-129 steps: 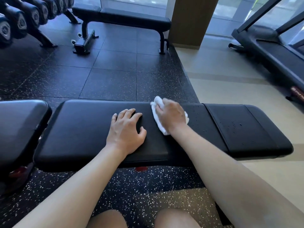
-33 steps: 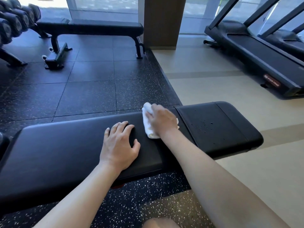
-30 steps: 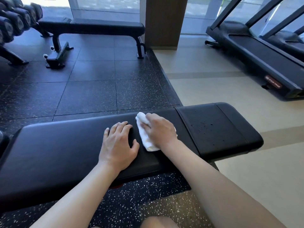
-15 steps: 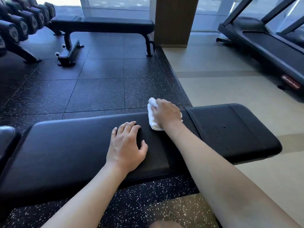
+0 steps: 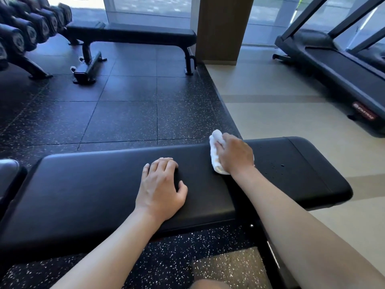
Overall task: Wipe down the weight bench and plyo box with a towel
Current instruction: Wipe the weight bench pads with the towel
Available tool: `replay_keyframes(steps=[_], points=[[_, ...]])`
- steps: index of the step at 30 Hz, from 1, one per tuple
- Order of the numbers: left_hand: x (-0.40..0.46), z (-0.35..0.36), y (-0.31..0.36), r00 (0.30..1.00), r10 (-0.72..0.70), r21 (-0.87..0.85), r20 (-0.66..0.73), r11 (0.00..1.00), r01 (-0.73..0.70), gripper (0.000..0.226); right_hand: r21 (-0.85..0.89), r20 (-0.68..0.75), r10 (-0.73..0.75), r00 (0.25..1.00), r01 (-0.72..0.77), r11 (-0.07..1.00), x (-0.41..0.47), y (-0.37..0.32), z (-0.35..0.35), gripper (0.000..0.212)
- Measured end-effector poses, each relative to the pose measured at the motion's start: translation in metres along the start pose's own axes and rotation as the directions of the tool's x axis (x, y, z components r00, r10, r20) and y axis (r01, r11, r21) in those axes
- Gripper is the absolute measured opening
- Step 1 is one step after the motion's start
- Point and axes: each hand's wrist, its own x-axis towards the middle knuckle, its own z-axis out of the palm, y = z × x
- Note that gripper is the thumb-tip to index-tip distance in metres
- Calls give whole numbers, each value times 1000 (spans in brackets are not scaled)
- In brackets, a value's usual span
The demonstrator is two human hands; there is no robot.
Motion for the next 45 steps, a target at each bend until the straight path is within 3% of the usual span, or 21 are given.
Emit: replay_keyframes(steps=[6, 10, 13, 19, 23, 26, 28, 31, 35, 43, 45], points=[[-2, 3, 0, 1000, 9, -4, -7, 1000, -9, 56, 4, 53, -120, 991, 120, 993, 23, -63, 34, 33], [9, -5, -2, 1000, 10, 0, 19, 1000, -10, 55, 82, -125, -247, 961, 258, 963, -3, -101, 42, 27], [6, -12, -1, 993, -18, 8, 112, 1000, 17, 52, 169, -85, -235, 968, 246, 954, -21, -89, 37, 27], [6, -19, 6, 977, -60, 20, 205, 998, 57, 50, 11, -75, -216, 974, 217, 976, -33, -9, 9, 29], [10, -22, 9, 962, -86, 65, 261, 995, 71, 54, 47, 22, -18, 1000, 17, 999, -8, 10, 0, 30], [13, -22, 11, 957, -84, 72, 278, 995, 67, 55, 94, 33, 35, 999, -38, 995, 0, -14, 7, 24], [16, -21, 12, 957, -87, 70, 276, 995, 70, 56, 100, 70, 20, 997, -27, 995, 11, -39, 18, 22], [14, -18, 10, 956, -90, 67, 278, 995, 74, 61, -86, 167, -91, 982, 106, 991, 19, -81, 45, 24], [14, -19, 5, 942, -108, 47, 317, 994, 98, 69, 93, 134, -206, 969, 194, 977, 29, -118, 49, 27], [15, -19, 5, 943, -91, 50, 320, 996, 79, 61, 150, 280, -331, 901, 299, 942, 56, -88, 38, 23], [13, -19, 4, 946, -87, 54, 312, 996, 73, 59, 121, 363, -258, 895, 229, 966, 77, -54, 30, 23]])
